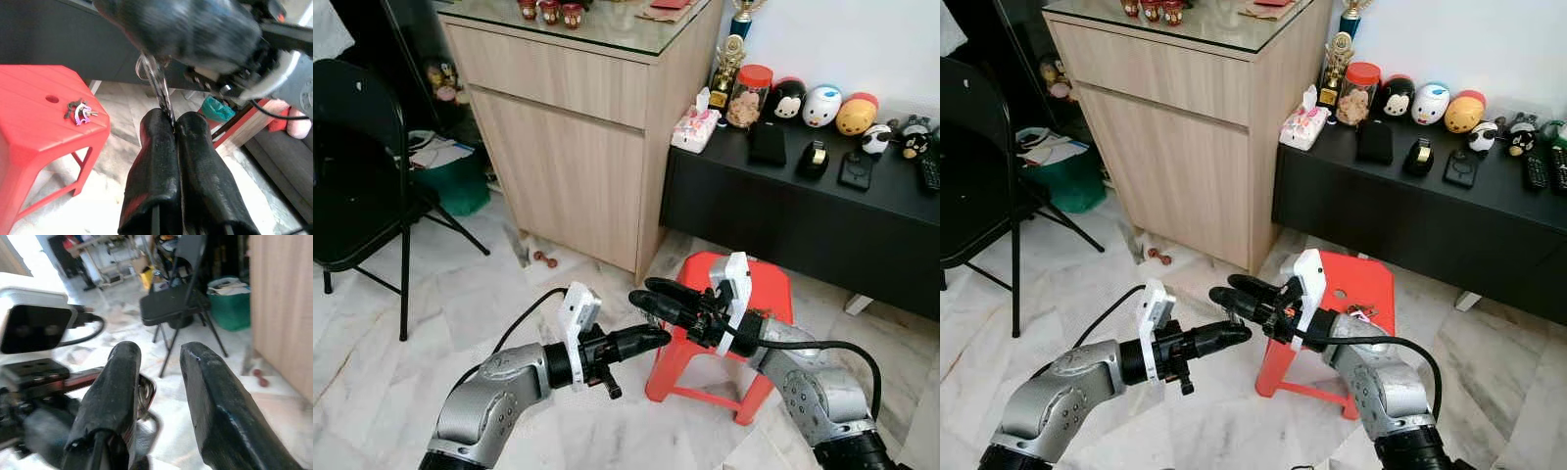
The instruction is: Hang keys on a hook
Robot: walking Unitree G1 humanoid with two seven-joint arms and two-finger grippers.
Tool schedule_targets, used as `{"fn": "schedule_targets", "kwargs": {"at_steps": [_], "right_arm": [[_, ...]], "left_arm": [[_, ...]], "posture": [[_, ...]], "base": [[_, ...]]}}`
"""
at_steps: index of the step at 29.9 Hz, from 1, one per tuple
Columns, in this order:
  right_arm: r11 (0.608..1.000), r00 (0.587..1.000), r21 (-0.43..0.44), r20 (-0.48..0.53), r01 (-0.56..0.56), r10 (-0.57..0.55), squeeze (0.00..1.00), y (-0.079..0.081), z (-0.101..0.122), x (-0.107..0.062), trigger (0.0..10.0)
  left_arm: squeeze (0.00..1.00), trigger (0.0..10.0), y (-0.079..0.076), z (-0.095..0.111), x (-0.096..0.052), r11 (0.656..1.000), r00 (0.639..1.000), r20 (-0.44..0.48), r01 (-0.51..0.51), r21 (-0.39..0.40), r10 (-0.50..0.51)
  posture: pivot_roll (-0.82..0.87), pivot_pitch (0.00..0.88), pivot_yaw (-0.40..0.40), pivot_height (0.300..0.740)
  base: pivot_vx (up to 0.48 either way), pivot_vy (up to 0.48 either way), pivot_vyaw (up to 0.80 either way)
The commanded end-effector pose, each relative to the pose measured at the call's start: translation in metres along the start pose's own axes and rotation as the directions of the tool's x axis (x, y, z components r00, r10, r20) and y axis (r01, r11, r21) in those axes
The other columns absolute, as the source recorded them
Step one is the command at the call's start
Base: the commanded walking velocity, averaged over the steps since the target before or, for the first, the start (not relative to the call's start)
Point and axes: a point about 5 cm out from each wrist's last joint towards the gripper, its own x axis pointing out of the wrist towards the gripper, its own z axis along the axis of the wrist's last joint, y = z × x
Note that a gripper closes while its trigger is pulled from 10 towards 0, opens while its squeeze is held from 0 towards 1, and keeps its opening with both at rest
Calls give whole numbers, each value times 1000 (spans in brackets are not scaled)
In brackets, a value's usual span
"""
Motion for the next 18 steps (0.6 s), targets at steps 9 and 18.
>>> {"fn": "schedule_targets", "kwargs": {"at_steps": [9, 18], "right_arm": [[996, 996, -23, 24, 89, -88, 0, -13, 8, -4, 10000], [992, 992, -33, 26, 124, -124, 0, -18, 7, -5, 10000]], "left_arm": [[0, 0, -1, -10, -1, 1000, 999, -52, -3, 14, 4], [0, 0, -2, -13, -3, 1000, 996, -85, -1, 28, 3]], "posture": [[105, 100, -51, 740], [107, 102, -50, 740]], "base": [[0, 0, 0], [0, 0, 0]]}}
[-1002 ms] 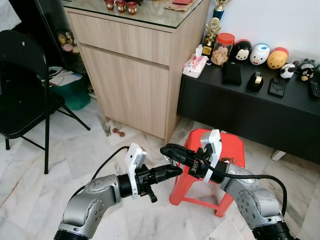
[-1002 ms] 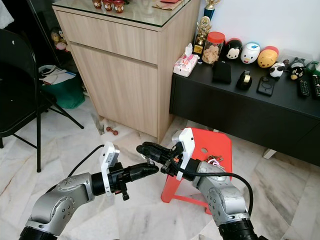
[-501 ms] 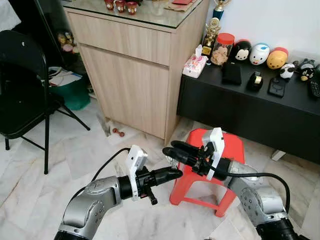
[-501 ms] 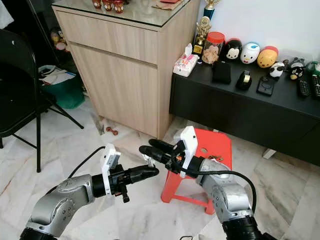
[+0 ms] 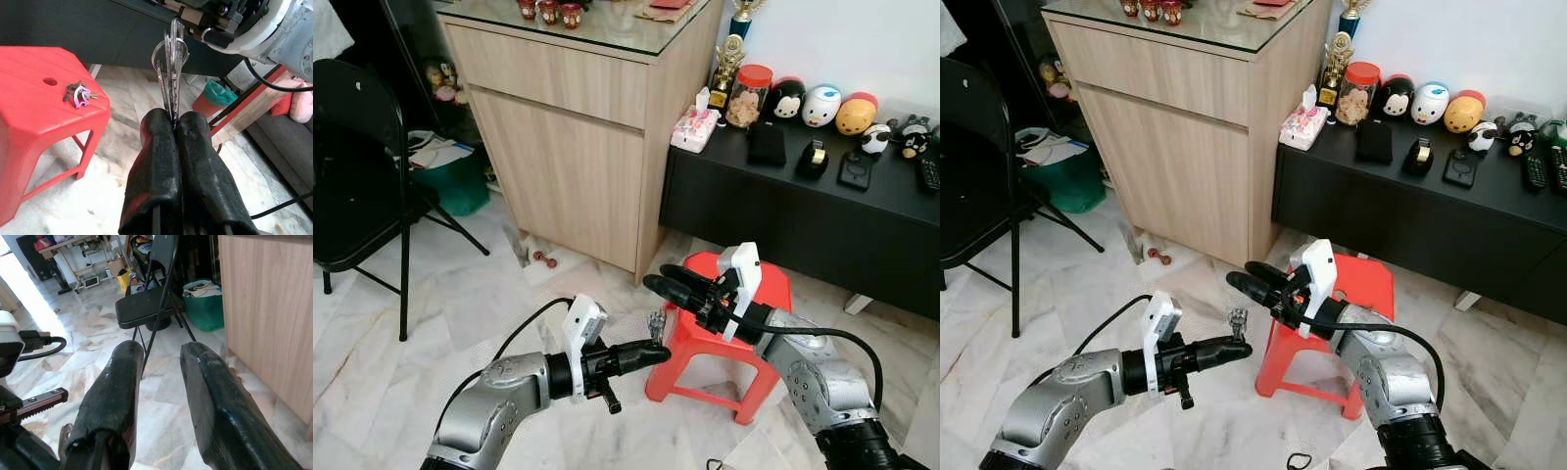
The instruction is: Hang keys on a hook
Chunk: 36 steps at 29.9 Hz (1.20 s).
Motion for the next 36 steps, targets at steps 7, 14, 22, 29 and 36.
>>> {"fn": "schedule_targets", "kwargs": {"at_steps": [7, 14, 22, 29, 36], "right_arm": [[981, 977, -49, -94, 186, -189, 0, -23, -11, -3, 10000], [906, 869, -40, -266, 422, -417, 0, -45, -46, -17, 10000], [973, 966, 48, -142, 225, -216, 0, -30, -31, -12, 10000], [991, 990, 64, -86, 113, -107, 0, -24, -21, -19, 10000], [996, 988, 20, -130, 87, -84, 0, -27, -20, -28, 10000]], "left_arm": [[0, 0, 3, -3, -4, 999, 999, -37, -23, 38, 24], [0, 0, 6, -4, -7, 997, 997, -47, -58, 60, 61], [0, 0, 4, 0, -5, 997, 998, -31, -46, 67, 48], [0, 0, 4, 2, -4, 997, 999, -31, -40, 73, 42], [0, 0, 7, -3, -8, 989, 992, -95, -74, 130, 86]], "posture": [[107, 102, -48, 740], [115, 105, -48, 740], [111, 106, -45, 740], [111, 106, -44, 740], [111, 108, -42, 740]], "base": [[0, 0, 0], [0, 0, 0], [0, 0, 0], [0, 0, 0], [0, 0, 0]]}}
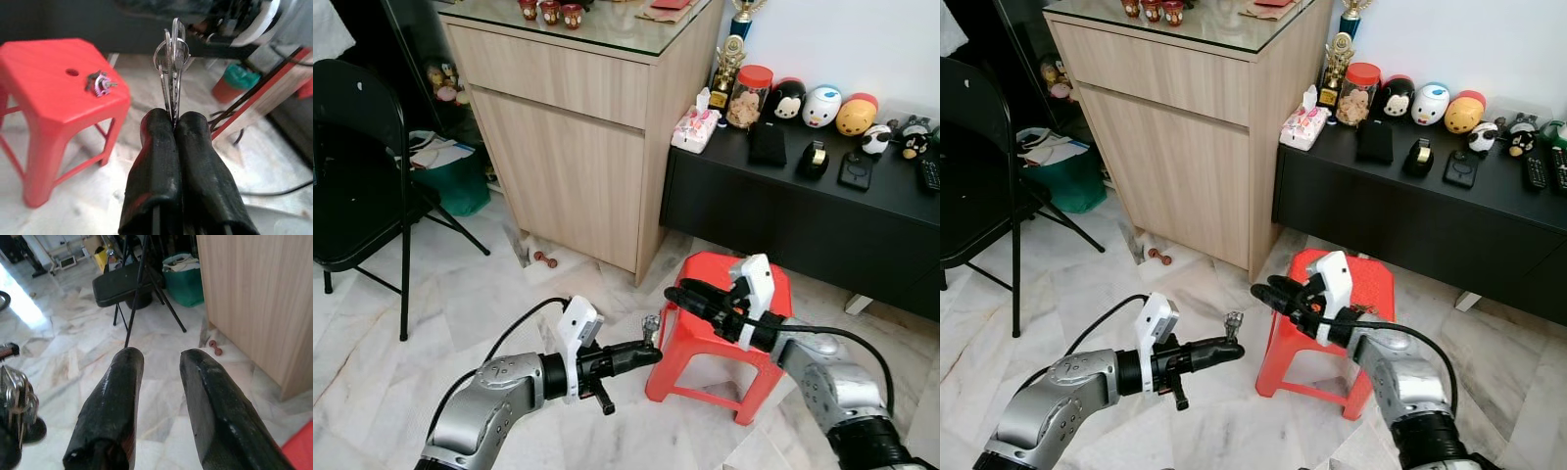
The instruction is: Hang keys on a hook
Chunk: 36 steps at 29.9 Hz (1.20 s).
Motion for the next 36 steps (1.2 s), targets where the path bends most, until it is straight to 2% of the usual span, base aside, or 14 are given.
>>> {"fn": "schedule_targets", "kwargs": {"at_steps": [1, 3, 10, 12, 15, 16, 17, 18, 21, 25, 26, 31, 32, 36], "right_arm": [[1000, 1000, -17, -11, -4, 3, 0, 0, -1, -3, 10000], [1000, 1000, -17, -13, 7, -7, 0, -2, 0, -4, 10000], [999, 997, -30, -72, 39, -41, 0, -1, -13, 0, 10000], [998, 994, -7, -84, 63, -64, 0, -2, -18, 2, 10000], [999, 996, -10, -79, 33, -34, 0, 3, -18, 3, 10000], [1000, 996, -29, -86, 11, -14, 0, 5, -17, 3, 10000], [1000, 996, -29, -86, 11, -14, 0, 5, -17, 3, 10000], [999, 995, -47, -95, -4, -1, 0, 5, -15, 2, 10000], [998, 995, -65, -98, -17, 10, 0, 5, -13, 0, 10000], [997, 996, -71, -87, -5, -1, 0, 1, -1, -2, 10000], [997, 996, -71, -87, -5, -1, 0, 1, -1, -2, 10000], [999, 999, 10, -12, -52, 52, 0, 13, 2, 5, 10000], [996, 996, 22, -15, -86, 86, 0, 19, 0, 6, 10000], [993, 993, 37, -16, -116, 116, 0, 23, -1, 5, 10000]], "left_arm": [[0, 0, 2, -2, 0, 998, 999, -47, -24, 55, 27], [0, 0, 15, -8, -1, 981, 984, -115, -122, 152, 140], [0, 0, 38, -15, -8, 931, 936, -135, -293, 220, 326], [0, 0, 49, -20, -14, 869, 887, -171, -355, 345, 430], [0, 0, 51, -17, -14, 838, 879, -139, -372, 400, 456], [0, 2392, 51, -11, -13, 816, 881, -99, -379, 437, 462], [0, 2392, 51, -11, -13, 816, 881, -99, -379, 437, 462], [0, 10000, 51, -7, -11, 787, 879, -82, -375, 490, 470], [0, 10000, 52, -5, -10, 747, 874, -84, -354, 562, 478], [0, 10000, 60, 18, -8, 571, 814, 115, -492, 657, 569], [0, 10000, 60, 18, -8, 571, 814, 115, -492, 657, 569], [0, 10000, 51, 32, 2, 436, 833, 221, -470, 768, 508], [0, 10000, 49, 35, 4, 381, 835, 236, -454, 805, 496], [0, 10000, 49, 33, 7, 294, 844, 240, -412, 863, 479]], "posture": [[112, 108, -42, 740], [110, 108, -42, 740], [111, 108, -40, 740], [114, 109, -40, 740], [116, 111, -39, 740], [115, 113, -39, 740], [115, 113, -39, 740], [117, 113, -39, 740], [112, 113, -38, 740], [105, 114, -38, 740], [105, 114, -38, 740], [111, 114, -35, 740], [109, 114, -35, 740], [108, 114, -35, 740]], "base": [[0, 0, 0], [0, 0, 0], [0, 0, 0], [0, 0, 0], [0, 0, 0], [0, 0, 0], [0, 0, 0], [0, 0, 0], [0, 0, 0], [0, 0, 0], [0, 0, 0], [0, 0, 0], [0, 0, 0], [0, 0, 0]]}}
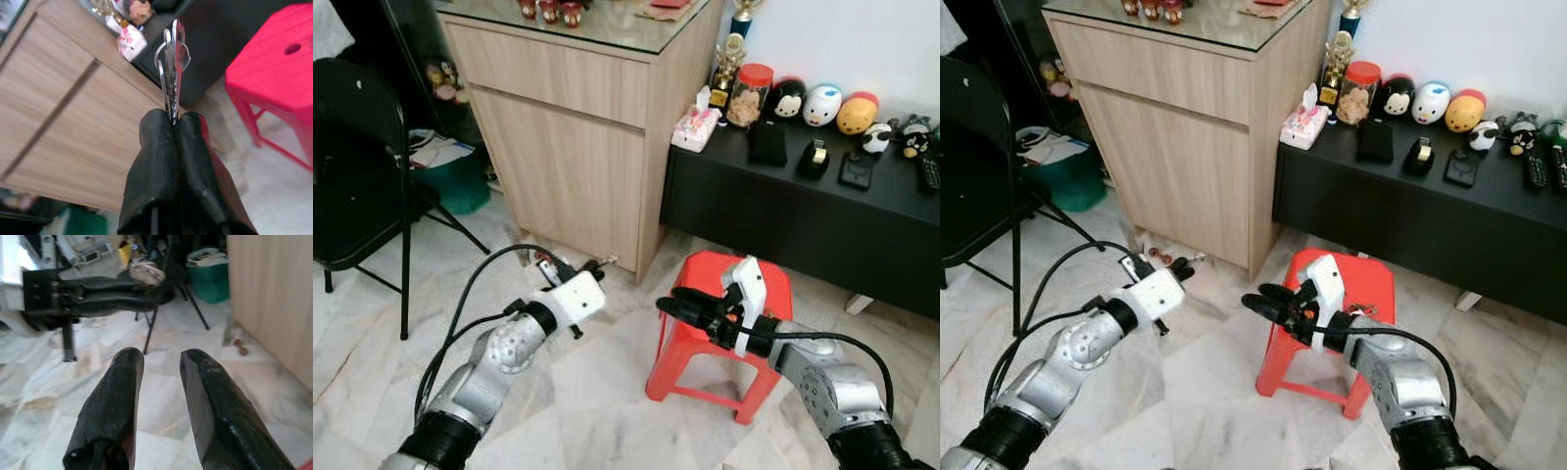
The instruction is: Hang keys on a hook
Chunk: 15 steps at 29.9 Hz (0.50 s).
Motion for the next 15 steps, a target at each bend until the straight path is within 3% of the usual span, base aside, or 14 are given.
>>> {"fn": "schedule_targets", "kwargs": {"at_steps": [1, 9, 10, 11, 15], "right_arm": [[999, 1000, 40, 20, -23, 22, 0, 3, 1, -4, 10000], [996, 998, 89, 67, -25, 19, 0, 3, 7, -7, 10000], [995, 997, 93, 68, -26, 20, 71, 3, 7, -7, 10000], [995, 996, 88, 76, -44, 37, 973, 5, 8, -7, 10000], [999, 998, 21, 50, -41, 40, 1000, 6, 7, -8, 10000]], "left_arm": [[0, 10000, -3, -1, 1, 993, 1000, 16, 13, 121, -15], [0, 10000, -8, -1, 0, 981, 998, 59, 1, 194, -13], [0, 10000, -8, 0, 0, 981, 998, 62, -1, 195, -11], [0, 10000, -9, 0, 0, 981, 997, 72, -2, 195, -12], [0, 10000, -11, 1, 1, 984, 996, 89, 2, 180, -18]], "posture": [[107, 113, -37, 740], [103, 108, -35, 740], [104, 106, -35, 740], [104, 105, -35, 740], [105, 94, -33, 740]], "base": [[0, 0, 0], [0, 0, 0], [0, 0, 0], [0, 0, 0], [0, 0, 0]]}}
